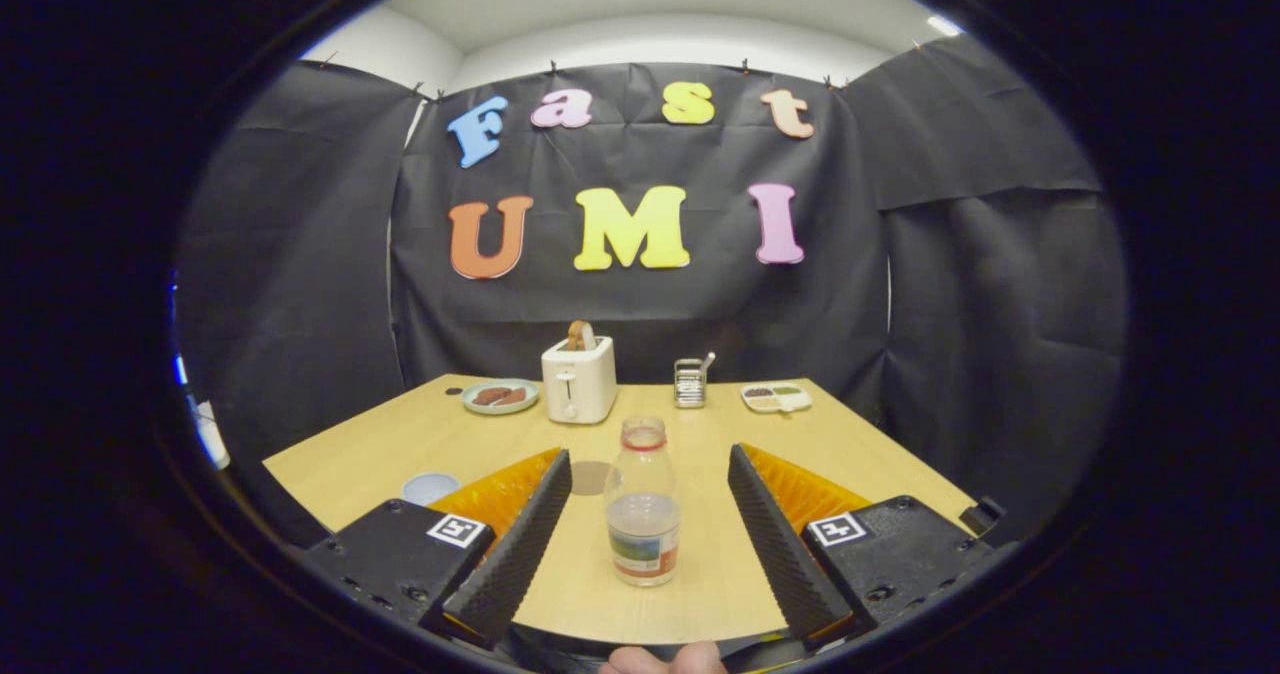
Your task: Take the bottle from table, then pour the juice into the cup, finally place the bottle on the coaster
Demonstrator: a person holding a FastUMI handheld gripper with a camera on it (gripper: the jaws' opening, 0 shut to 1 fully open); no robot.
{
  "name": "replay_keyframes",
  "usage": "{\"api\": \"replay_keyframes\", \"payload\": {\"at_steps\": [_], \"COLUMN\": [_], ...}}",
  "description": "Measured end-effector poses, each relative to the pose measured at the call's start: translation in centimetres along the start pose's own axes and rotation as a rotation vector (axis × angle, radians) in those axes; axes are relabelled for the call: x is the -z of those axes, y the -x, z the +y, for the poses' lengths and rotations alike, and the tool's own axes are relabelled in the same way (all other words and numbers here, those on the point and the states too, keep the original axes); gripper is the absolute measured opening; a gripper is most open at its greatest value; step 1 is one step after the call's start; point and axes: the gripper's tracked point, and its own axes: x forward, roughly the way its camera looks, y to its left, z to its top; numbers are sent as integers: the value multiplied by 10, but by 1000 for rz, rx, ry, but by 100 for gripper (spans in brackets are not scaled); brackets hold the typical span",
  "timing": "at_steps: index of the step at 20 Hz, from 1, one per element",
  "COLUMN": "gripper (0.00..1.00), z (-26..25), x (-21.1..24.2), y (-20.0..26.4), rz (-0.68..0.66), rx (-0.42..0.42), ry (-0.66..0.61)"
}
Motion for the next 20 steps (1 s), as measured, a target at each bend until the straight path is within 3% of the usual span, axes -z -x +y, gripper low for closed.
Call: {"api": "replay_keyframes", "payload": {"at_steps": [6,9,20], "gripper": [100,100,100], "z": [-11,-6,2], "x": [52,75,110], "y": [-28,-40,-88], "rz": [66,107,180], "rx": [41,17,-3], "ry": [40,26,-35]}}
